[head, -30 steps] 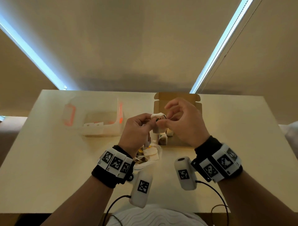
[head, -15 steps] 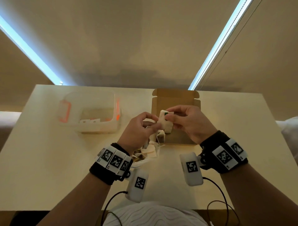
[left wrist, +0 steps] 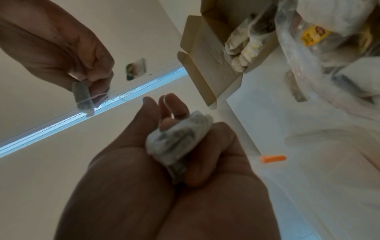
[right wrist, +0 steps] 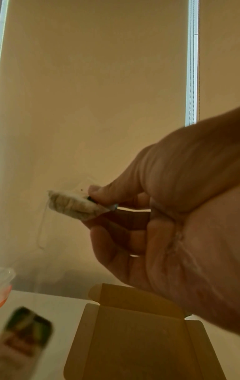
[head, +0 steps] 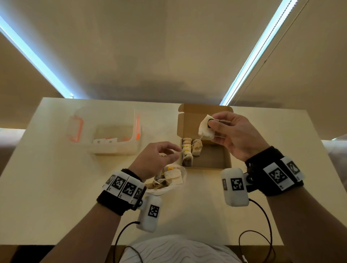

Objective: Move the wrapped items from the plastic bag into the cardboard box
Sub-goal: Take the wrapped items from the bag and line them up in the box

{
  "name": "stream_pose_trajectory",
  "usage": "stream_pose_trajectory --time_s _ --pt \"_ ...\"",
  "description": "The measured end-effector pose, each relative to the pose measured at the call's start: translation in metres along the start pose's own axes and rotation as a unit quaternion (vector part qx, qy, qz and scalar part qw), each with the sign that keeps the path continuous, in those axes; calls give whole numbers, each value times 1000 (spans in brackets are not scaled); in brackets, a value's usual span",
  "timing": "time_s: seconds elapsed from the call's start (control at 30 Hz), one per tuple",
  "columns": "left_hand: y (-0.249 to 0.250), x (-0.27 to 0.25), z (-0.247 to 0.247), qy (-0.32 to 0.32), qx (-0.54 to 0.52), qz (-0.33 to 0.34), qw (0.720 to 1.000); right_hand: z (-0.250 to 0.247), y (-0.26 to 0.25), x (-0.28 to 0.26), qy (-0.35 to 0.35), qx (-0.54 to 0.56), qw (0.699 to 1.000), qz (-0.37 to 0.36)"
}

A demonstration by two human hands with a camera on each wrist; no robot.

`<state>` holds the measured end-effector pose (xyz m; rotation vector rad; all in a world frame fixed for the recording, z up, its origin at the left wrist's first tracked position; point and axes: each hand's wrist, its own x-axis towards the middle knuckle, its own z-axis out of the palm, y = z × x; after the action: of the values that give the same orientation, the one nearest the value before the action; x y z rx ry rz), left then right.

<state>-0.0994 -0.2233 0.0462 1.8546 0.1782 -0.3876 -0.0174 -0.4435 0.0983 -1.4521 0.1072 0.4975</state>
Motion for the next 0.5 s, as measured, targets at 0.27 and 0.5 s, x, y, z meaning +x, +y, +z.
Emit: stream_pose_trajectory --time_s 0.27,0.5 --pt "-23 -13 -47 47 -34 -45 997 -19 -5 0 33 -8 999 -16" --pt "9 -19 -45 43 -223 18 974 -4 7 -3 -32 45 998 -1"
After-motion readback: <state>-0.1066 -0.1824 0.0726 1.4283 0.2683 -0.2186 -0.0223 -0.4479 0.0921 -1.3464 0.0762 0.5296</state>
